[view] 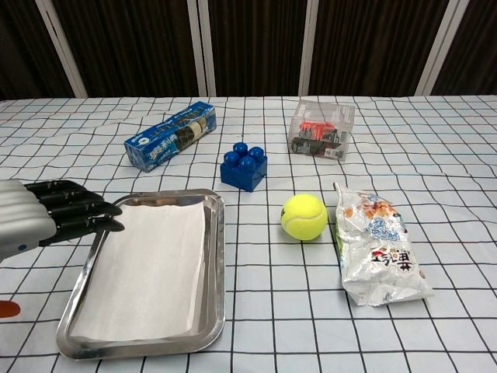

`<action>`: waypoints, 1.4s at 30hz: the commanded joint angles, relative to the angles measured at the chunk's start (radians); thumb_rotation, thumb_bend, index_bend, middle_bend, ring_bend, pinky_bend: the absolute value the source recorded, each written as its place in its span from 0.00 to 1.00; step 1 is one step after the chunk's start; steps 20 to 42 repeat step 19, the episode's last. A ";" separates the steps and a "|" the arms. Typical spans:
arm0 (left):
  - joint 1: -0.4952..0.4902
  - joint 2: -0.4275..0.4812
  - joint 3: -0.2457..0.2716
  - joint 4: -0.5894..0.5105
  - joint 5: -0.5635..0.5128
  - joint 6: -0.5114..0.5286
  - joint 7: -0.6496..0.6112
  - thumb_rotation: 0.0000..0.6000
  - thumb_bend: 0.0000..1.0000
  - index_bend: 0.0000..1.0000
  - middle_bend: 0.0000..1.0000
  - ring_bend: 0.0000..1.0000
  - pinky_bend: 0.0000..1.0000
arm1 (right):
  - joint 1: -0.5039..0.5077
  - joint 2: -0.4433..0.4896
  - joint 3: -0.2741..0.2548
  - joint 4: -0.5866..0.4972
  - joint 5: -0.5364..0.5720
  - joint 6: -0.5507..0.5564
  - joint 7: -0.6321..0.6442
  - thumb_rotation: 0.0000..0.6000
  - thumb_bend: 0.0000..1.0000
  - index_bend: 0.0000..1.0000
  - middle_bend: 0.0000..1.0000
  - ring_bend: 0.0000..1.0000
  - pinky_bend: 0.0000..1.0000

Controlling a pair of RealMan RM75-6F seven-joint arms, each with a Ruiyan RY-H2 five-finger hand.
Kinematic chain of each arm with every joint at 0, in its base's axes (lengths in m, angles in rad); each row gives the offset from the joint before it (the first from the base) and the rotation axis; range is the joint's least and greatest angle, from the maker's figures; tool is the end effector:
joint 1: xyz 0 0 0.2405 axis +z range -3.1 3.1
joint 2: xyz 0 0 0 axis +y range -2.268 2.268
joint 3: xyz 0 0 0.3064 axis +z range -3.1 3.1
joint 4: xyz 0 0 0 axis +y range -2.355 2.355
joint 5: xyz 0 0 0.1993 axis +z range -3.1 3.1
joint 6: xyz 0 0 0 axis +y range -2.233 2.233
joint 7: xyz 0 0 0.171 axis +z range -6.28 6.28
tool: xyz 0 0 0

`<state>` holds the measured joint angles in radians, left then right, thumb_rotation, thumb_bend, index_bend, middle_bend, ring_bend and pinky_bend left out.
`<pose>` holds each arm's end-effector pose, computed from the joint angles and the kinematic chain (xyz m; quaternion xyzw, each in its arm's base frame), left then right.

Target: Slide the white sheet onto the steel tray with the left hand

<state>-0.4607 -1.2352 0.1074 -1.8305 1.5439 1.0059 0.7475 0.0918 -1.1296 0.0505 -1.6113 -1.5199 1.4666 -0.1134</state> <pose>-0.2361 0.2437 0.0386 -0.8825 -0.1688 -0.2229 0.3781 -0.3478 -0.2134 0.1828 0.6241 -0.3546 0.3596 0.5962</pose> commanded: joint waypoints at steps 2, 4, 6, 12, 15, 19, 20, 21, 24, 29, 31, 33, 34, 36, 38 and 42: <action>0.055 0.024 -0.015 -0.032 -0.035 0.097 -0.016 1.00 0.16 0.00 0.00 0.00 0.00 | -0.002 0.003 0.000 0.001 0.002 0.003 0.005 1.00 0.31 0.00 0.00 0.00 0.00; 0.094 0.023 -0.014 -0.029 -0.018 0.172 -0.049 1.00 0.16 0.00 0.00 0.00 0.00 | -0.003 0.005 0.000 0.003 0.001 0.004 0.007 1.00 0.31 0.00 0.00 0.00 0.00; 0.129 0.031 -0.010 -0.022 0.003 0.237 -0.098 1.00 0.16 0.00 0.00 0.00 0.00 | -0.003 0.004 0.001 0.010 -0.002 0.008 0.001 1.00 0.31 0.00 0.00 0.00 0.00; 0.242 0.059 -0.008 0.043 0.057 0.451 -0.264 1.00 0.14 0.00 0.00 0.00 0.00 | -0.005 -0.005 0.001 0.025 -0.025 0.032 -0.026 1.00 0.31 0.00 0.00 0.00 0.00; 0.301 0.061 -0.017 0.089 0.057 0.555 -0.326 1.00 0.11 0.00 0.00 0.00 0.00 | -0.005 -0.009 -0.001 0.030 -0.037 0.039 -0.040 1.00 0.31 0.00 0.00 0.00 0.00; 0.356 0.065 -0.017 0.141 0.051 0.633 -0.381 1.00 0.11 0.00 0.00 0.00 0.00 | -0.006 -0.017 -0.003 0.031 -0.044 0.042 -0.050 1.00 0.31 0.00 0.00 0.00 0.00; 0.356 0.065 -0.017 0.141 0.051 0.633 -0.381 1.00 0.11 0.00 0.00 0.00 0.00 | -0.006 -0.017 -0.003 0.031 -0.044 0.042 -0.050 1.00 0.31 0.00 0.00 0.00 0.00; 0.356 0.065 -0.017 0.141 0.051 0.633 -0.381 1.00 0.11 0.00 0.00 0.00 0.00 | -0.006 -0.017 -0.003 0.031 -0.044 0.042 -0.050 1.00 0.31 0.00 0.00 0.00 0.00; 0.356 0.065 -0.017 0.141 0.051 0.633 -0.381 1.00 0.11 0.00 0.00 0.00 0.00 | -0.006 -0.017 -0.003 0.031 -0.044 0.042 -0.050 1.00 0.31 0.00 0.00 0.00 0.00; 0.356 0.065 -0.017 0.141 0.051 0.633 -0.381 1.00 0.11 0.00 0.00 0.00 0.00 | -0.006 -0.017 -0.003 0.031 -0.044 0.042 -0.050 1.00 0.31 0.00 0.00 0.00 0.00; 0.356 0.065 -0.017 0.141 0.051 0.633 -0.381 1.00 0.11 0.00 0.00 0.00 0.00 | -0.006 -0.017 -0.003 0.031 -0.044 0.042 -0.050 1.00 0.31 0.00 0.00 0.00 0.00; 0.356 0.065 -0.017 0.141 0.051 0.633 -0.381 1.00 0.11 0.00 0.00 0.00 0.00 | -0.006 -0.017 -0.003 0.031 -0.044 0.042 -0.050 1.00 0.31 0.00 0.00 0.00 0.00; 0.356 0.065 -0.017 0.141 0.051 0.633 -0.381 1.00 0.11 0.00 0.00 0.00 0.00 | -0.006 -0.017 -0.003 0.031 -0.044 0.042 -0.050 1.00 0.31 0.00 0.00 0.00 0.00; 0.356 0.065 -0.017 0.141 0.051 0.633 -0.381 1.00 0.11 0.00 0.00 0.00 0.00 | -0.006 -0.017 -0.003 0.031 -0.044 0.042 -0.050 1.00 0.31 0.00 0.00 0.00 0.00; 0.356 0.065 -0.017 0.141 0.051 0.633 -0.381 1.00 0.11 0.00 0.00 0.00 0.00 | -0.006 -0.017 -0.003 0.031 -0.044 0.042 -0.050 1.00 0.31 0.00 0.00 0.00 0.00; 0.356 0.065 -0.017 0.141 0.051 0.633 -0.381 1.00 0.11 0.00 0.00 0.00 0.00 | -0.006 -0.017 -0.003 0.031 -0.044 0.042 -0.050 1.00 0.31 0.00 0.00 0.00 0.00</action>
